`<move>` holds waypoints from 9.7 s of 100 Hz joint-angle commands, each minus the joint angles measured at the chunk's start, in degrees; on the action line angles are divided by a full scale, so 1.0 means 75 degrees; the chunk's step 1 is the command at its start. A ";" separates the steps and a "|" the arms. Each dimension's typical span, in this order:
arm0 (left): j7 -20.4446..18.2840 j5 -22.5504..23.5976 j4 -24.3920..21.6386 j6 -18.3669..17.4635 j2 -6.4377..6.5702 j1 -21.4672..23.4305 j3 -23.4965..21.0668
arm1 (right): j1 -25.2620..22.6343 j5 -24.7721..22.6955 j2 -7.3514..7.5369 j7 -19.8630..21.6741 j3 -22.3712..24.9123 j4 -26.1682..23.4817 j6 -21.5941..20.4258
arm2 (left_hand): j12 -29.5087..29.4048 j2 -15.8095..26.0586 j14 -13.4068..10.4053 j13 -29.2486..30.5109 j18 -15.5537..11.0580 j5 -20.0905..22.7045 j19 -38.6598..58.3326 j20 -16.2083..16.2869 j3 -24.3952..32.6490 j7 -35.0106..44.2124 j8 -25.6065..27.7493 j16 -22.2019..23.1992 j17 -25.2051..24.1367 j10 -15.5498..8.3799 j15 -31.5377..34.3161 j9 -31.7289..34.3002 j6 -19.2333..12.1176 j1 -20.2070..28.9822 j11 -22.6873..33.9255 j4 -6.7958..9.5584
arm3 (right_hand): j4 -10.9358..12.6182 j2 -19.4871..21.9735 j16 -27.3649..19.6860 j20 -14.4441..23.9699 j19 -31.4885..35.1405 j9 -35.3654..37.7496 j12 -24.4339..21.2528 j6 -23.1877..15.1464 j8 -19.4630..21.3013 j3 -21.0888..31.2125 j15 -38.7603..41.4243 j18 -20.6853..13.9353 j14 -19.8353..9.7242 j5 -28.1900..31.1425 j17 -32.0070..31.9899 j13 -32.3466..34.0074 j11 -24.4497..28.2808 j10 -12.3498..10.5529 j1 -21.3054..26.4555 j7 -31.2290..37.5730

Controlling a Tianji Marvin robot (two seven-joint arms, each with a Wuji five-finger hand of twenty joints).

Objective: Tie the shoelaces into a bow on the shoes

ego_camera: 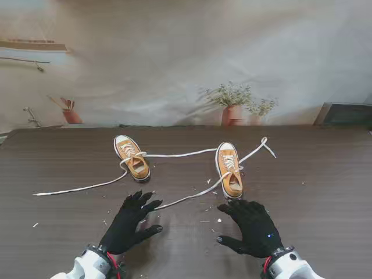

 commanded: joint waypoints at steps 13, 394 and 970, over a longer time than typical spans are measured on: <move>-0.0146 0.0011 -0.0037 -0.0116 0.0018 0.0035 -0.0020 | -0.0100 -0.0067 0.0036 0.0055 -0.0027 -0.0055 0.0068 | -0.0004 0.0176 -0.0145 -0.0112 -0.0149 0.0075 -0.0114 -0.0164 -0.0150 -0.0003 -0.0148 0.0110 -0.0039 -0.0159 -0.0041 0.0038 -0.0149 0.0081 0.0062 -0.0116 | 0.0192 0.0097 0.0057 0.0048 -0.0138 -0.0123 -0.0047 -0.0066 -0.0137 -0.0153 -0.0094 -0.0199 -0.0112 -0.0032 -0.0095 -0.0156 -0.0291 -0.0083 -0.0297 -0.0069; 0.0253 0.0087 -0.0168 -0.0115 -0.0065 0.0341 -0.0376 | 0.7902 0.0610 -0.0446 -0.3290 -0.5198 0.7788 0.2129 | 0.0166 0.0128 0.0255 0.0050 -0.0117 0.0039 -0.0074 -0.0037 -0.0145 0.0050 -0.0129 0.0250 -0.0039 0.0207 0.0010 0.0503 -0.0259 0.0191 0.0059 -0.0122 | -0.1003 -0.2600 0.2999 0.2342 0.6037 0.5452 0.2053 -0.2472 0.0629 0.3634 0.7812 0.2845 0.0211 0.4811 0.7281 0.6980 0.5556 0.0000 0.4407 0.2743; 0.0604 0.0854 -0.0051 0.0320 -0.0013 0.0432 -0.0355 | 0.3916 -0.0808 -0.0079 -0.3068 -0.3200 0.3768 0.2525 | 0.0255 0.0050 0.0215 0.0313 -0.0082 0.0426 -0.0052 0.0210 -0.0118 0.0124 0.0010 0.0340 -0.0048 0.0215 0.0026 0.0651 -0.0004 0.0227 0.0045 -0.0111 | -0.0493 -0.4792 0.1800 0.2593 0.2706 0.0378 0.2986 -0.1816 0.2005 0.3545 0.2862 0.1843 0.0678 0.2200 0.1914 0.2695 0.6188 -0.0011 0.1455 0.1794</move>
